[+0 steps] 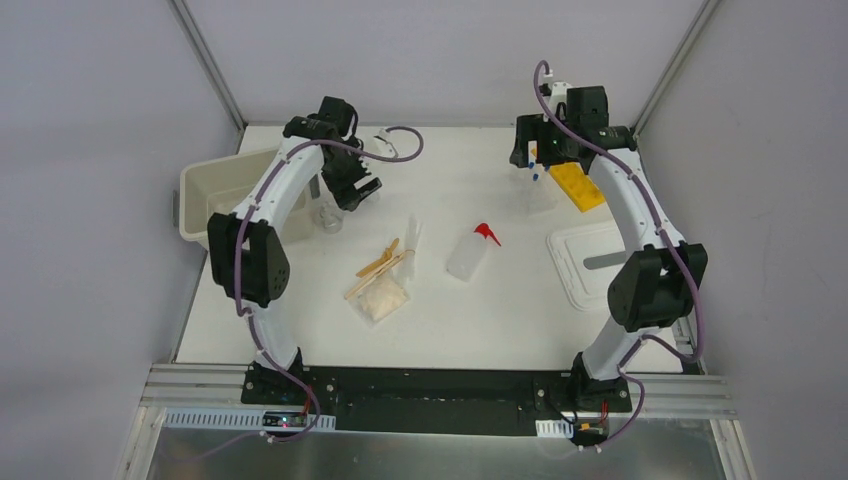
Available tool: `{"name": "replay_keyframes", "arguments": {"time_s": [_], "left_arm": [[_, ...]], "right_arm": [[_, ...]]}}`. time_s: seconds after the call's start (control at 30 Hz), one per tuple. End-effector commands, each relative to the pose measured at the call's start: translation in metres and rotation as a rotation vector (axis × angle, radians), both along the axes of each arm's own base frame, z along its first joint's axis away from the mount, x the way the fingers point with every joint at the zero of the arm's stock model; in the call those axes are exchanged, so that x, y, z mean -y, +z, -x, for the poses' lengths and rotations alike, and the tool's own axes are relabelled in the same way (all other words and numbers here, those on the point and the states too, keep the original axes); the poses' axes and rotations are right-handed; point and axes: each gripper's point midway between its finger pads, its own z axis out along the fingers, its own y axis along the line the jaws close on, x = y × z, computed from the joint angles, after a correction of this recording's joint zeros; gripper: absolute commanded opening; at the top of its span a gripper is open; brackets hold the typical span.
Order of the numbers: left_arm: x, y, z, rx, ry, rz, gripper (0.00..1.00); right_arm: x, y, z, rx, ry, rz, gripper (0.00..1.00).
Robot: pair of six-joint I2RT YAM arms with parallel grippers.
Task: Organize the chemistry lab equipment
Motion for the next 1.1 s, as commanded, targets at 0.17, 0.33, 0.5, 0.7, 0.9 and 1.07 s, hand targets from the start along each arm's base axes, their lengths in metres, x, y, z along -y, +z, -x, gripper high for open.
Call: {"name": "replay_keyframes", "arguments": {"time_s": [0.17,0.33,0.5,0.7,0.9,1.07], "left_arm": [[-0.044,-0.039,-0.021,-0.081,-0.263,-0.343,0.70],[-0.057,-0.059,-0.023,-0.134,-0.317,-0.433,0.68],[-0.064,-0.071,-0.024,-0.172,-0.338,-0.477,0.65],[-0.075,-0.080,-0.023,-0.211,-0.333,-0.539,0.57],[-0.070,-0.079,-0.021,-0.207,-0.330,-0.517,0.35],[-0.049,-0.060,-0.011,-0.170,-0.362,-0.465,0.13]], "right_arm": [[-0.009,0.010,0.039,-0.049,0.027,-0.072,0.89],[-0.009,0.009,0.046,-0.058,0.029,-0.076,0.90],[-0.008,0.009,0.048,-0.055,0.029,-0.071,0.90],[-0.007,0.008,0.047,-0.060,0.023,-0.070,0.90],[-0.006,0.009,0.049,-0.059,0.022,-0.071,0.90],[-0.007,0.011,0.048,-0.053,0.024,-0.071,0.90]]}}
